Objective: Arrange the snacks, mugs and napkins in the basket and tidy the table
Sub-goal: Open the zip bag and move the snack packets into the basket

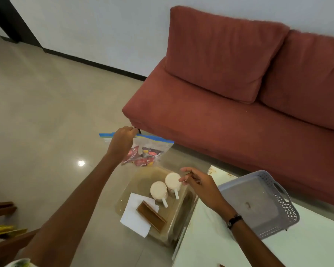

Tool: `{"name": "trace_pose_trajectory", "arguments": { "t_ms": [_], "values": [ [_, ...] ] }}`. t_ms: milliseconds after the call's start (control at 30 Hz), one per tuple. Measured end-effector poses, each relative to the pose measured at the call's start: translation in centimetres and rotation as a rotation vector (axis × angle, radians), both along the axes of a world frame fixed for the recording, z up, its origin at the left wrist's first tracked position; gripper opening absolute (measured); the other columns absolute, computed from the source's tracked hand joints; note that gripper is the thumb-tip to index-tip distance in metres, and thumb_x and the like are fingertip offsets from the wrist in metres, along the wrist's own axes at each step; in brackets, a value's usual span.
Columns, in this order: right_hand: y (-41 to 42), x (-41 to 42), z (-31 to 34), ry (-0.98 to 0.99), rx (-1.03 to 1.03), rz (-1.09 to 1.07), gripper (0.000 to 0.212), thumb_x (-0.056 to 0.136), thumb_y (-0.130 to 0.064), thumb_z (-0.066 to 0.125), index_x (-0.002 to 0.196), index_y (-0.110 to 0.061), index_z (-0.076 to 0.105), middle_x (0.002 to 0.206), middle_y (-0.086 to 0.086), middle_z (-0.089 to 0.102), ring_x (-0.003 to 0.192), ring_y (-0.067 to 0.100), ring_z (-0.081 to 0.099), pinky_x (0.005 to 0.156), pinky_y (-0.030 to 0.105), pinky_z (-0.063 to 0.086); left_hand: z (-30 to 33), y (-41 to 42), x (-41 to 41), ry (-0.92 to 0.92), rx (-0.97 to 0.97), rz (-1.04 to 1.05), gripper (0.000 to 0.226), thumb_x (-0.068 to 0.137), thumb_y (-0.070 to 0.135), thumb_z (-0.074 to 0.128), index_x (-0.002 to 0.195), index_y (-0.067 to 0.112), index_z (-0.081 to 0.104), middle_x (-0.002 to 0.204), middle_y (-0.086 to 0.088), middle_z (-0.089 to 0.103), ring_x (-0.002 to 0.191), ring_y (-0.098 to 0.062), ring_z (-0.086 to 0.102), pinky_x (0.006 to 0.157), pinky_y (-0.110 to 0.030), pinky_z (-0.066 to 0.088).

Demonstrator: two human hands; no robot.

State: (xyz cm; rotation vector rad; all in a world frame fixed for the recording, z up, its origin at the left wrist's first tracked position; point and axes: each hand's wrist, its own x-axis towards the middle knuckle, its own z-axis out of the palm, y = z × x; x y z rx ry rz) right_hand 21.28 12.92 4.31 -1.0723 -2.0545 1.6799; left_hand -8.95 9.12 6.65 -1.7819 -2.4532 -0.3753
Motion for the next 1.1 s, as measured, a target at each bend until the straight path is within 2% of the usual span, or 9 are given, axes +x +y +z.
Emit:
{"name": "trace_pose_trajectory", "arguments": {
  "t_ms": [200,333,400,533,700,800,933,1000,1100],
  "values": [
    [0.8,2.6,5.5,-0.036,0.524,-0.128,0.026,0.092,-0.010,0.051,0.114,-0.019,0.063,0.114,-0.006,0.064,0.105,0.009,0.056,0.090,0.022,0.046,7.9,-0.1,7.0,0.085,0.003,-0.346,0.021,0.057,-0.011,0.066,0.070,0.005,0.065,0.062,-0.010,0.065,0.056,-0.027,0.061,0.053,-0.026,0.042],
    [1.2,5.8,8.9,-0.121,0.794,-0.128,0.032,0.092,-0.022,0.057,0.124,-0.017,0.058,0.125,-0.002,0.061,0.116,0.017,0.052,0.096,0.031,0.045,10.8,0.3,12.8,-0.007,0.034,-0.455,0.014,0.070,-0.003,0.057,0.076,0.002,0.068,0.073,-0.012,0.069,0.068,-0.027,0.065,0.063,-0.027,0.044],
    [1.0,9.3,10.5,-0.222,0.705,-0.091,0.034,0.094,-0.032,0.054,0.125,-0.019,0.059,0.123,0.001,0.064,0.113,0.021,0.057,0.092,0.036,0.048,11.5,0.3,17.1,-0.097,0.054,-0.514,0.021,0.078,0.008,0.051,0.079,-0.001,0.070,0.079,-0.014,0.071,0.073,-0.025,0.066,0.071,-0.025,0.041],
    [0.1,18.2,12.2,-0.342,0.631,-0.116,0.022,0.094,-0.031,0.053,0.098,-0.016,0.069,0.090,0.008,0.072,0.081,0.027,0.064,0.067,0.037,0.050,10.9,0.6,26.3,-0.189,0.087,-0.610,0.016,0.083,0.005,0.054,0.084,0.000,0.069,0.084,-0.012,0.072,0.077,-0.022,0.064,0.073,-0.024,0.043],
    [-1.2,32.1,12.1,-0.313,0.363,-0.145,0.012,0.080,-0.022,0.070,0.087,-0.014,0.076,0.081,0.001,0.074,0.071,0.012,0.065,0.067,0.030,0.049,8.7,1.0,39.6,-0.322,0.008,-0.713,0.018,0.084,0.003,0.051,0.088,0.003,0.069,0.090,-0.008,0.072,0.083,-0.018,0.064,0.079,-0.026,0.045],
    [-2.2,39.2,11.2,-0.214,0.078,-0.266,0.020,0.073,-0.016,0.079,0.083,0.001,0.075,0.078,0.016,0.071,0.070,0.013,0.058,0.068,0.030,0.046,7.6,1.0,47.2,-0.372,-0.022,-0.738,0.022,0.084,0.010,0.048,0.090,0.007,0.069,0.093,-0.004,0.072,0.087,-0.018,0.064,0.081,-0.029,0.046],
    [-4.7,46.2,10.2,-0.069,-0.212,-0.456,0.031,0.072,-0.008,0.079,0.092,0.015,0.068,0.081,0.014,0.064,0.066,0.014,0.059,0.059,0.014,0.050,5.5,-0.5,56.1,-0.513,0.119,-0.609,0.036,0.090,0.037,0.046,0.096,0.009,0.068,0.100,-0.006,0.071,0.092,-0.018,0.061,0.085,-0.026,0.042],
    [-6.0,48.7,9.5,-0.043,-0.255,-0.533,0.032,0.071,-0.008,0.080,0.091,0.014,0.069,0.081,0.013,0.065,0.063,0.011,0.059,0.056,0.012,0.049,4.8,-2.5,60.8,-0.680,0.176,-0.416,0.029,0.090,0.029,0.050,0.102,0.007,0.065,0.101,-0.009,0.069,0.096,-0.024,0.062,0.085,-0.027,0.040],
    [-7.6,51.6,8.6,-0.013,-0.290,-0.629,0.024,0.069,-0.009,0.081,0.083,0.008,0.072,0.074,0.008,0.067,0.064,0.011,0.060,0.057,0.013,0.048,4.7,-5.4,66.8,-0.963,-0.055,-0.015,0.038,0.090,0.039,0.054,0.085,0.003,0.064,0.077,-0.011,0.066,0.084,-0.031,0.064,0.071,-0.034,0.048]
  ]
}}
